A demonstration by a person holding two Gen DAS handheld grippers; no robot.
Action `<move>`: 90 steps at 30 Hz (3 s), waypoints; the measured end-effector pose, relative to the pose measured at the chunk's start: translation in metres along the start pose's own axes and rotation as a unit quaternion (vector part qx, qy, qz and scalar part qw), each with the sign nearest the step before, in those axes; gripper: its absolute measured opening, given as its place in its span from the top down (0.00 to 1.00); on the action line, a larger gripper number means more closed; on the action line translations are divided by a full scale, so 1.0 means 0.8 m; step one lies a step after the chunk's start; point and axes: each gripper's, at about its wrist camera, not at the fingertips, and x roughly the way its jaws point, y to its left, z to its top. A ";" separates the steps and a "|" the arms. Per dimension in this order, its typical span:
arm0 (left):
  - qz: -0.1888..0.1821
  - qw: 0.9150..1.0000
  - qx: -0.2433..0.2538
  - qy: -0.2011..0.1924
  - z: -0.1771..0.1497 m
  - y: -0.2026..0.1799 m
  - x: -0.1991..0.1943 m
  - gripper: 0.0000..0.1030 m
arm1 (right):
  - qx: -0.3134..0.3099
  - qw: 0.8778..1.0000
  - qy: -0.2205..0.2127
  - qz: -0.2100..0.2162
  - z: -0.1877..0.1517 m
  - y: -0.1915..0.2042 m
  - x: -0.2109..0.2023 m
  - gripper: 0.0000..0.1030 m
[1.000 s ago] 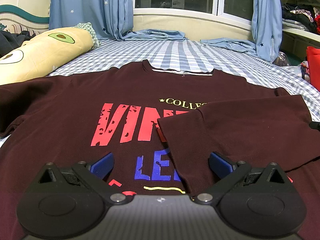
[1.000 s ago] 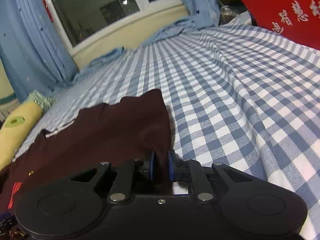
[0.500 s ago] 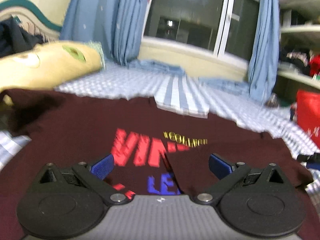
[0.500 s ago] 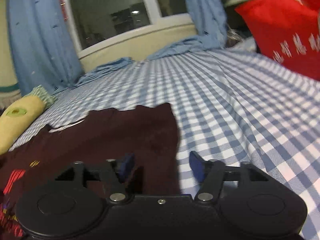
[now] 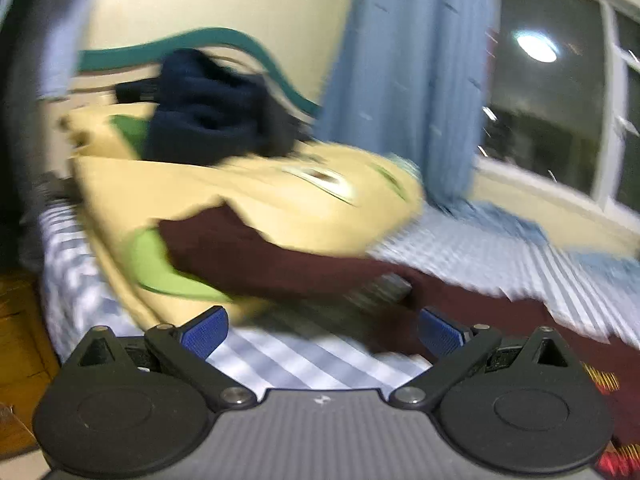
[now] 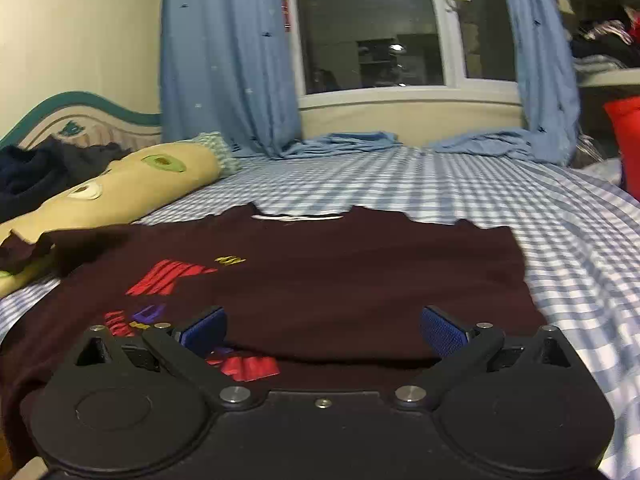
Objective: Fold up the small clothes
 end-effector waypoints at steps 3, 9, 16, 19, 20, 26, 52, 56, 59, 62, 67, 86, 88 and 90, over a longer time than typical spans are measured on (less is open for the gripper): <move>0.007 0.998 -0.048 -0.028 0.015 0.045 0.021 0.01 | 0.000 1.000 -0.001 -0.004 -0.011 0.016 0.009 0.00; 0.018 0.994 -0.105 -0.004 0.042 0.092 0.081 0.01 | 0.005 0.999 0.038 -0.025 -0.039 0.016 0.037 0.00; 0.070 0.987 -0.145 0.032 0.056 0.111 0.119 0.17 | 0.027 0.998 0.049 -0.007 -0.043 0.008 0.043 0.00; 0.089 0.982 -0.160 0.041 0.061 0.116 0.129 0.34 | 0.026 0.998 0.049 -0.004 -0.043 0.007 0.043 0.00; 0.093 0.982 -0.157 0.038 0.064 0.117 0.129 0.49 | 0.027 0.998 0.049 -0.001 -0.043 0.005 0.042 0.00; 0.104 0.983 -0.149 0.024 0.084 0.116 0.117 0.98 | 0.048 0.998 0.047 0.018 -0.044 -0.004 0.041 0.00; 0.155 0.985 -0.058 0.042 0.188 -0.017 0.166 0.26 | 0.076 0.996 0.034 0.040 -0.047 -0.017 0.034 0.00; 0.106 0.992 -0.064 0.030 0.165 0.008 0.150 0.09 | 0.080 0.995 0.033 0.044 -0.047 -0.018 0.034 0.00; 0.063 0.998 -0.005 0.019 0.157 0.026 0.131 0.05 | 0.081 0.995 0.033 0.047 -0.047 -0.019 0.034 0.00; 0.048 0.995 0.089 -0.003 0.147 0.037 0.107 0.01 | 0.083 0.995 0.031 0.048 -0.047 -0.019 0.033 0.00; 0.039 0.964 0.262 -0.005 0.105 0.047 0.087 0.01 | 0.089 0.994 0.029 0.051 -0.047 -0.021 0.033 0.00; 0.018 0.886 0.440 0.143 0.070 -0.021 0.138 1.00 | 0.092 0.994 0.029 0.050 -0.047 -0.019 0.035 0.00; 0.004 0.905 0.398 0.153 0.097 -0.024 0.120 1.00 | 0.094 0.994 0.028 0.050 -0.048 -0.019 0.035 0.00; -0.016 0.911 0.386 0.145 0.115 -0.031 0.099 1.00 | 0.095 0.994 0.028 0.051 -0.048 -0.020 0.034 0.00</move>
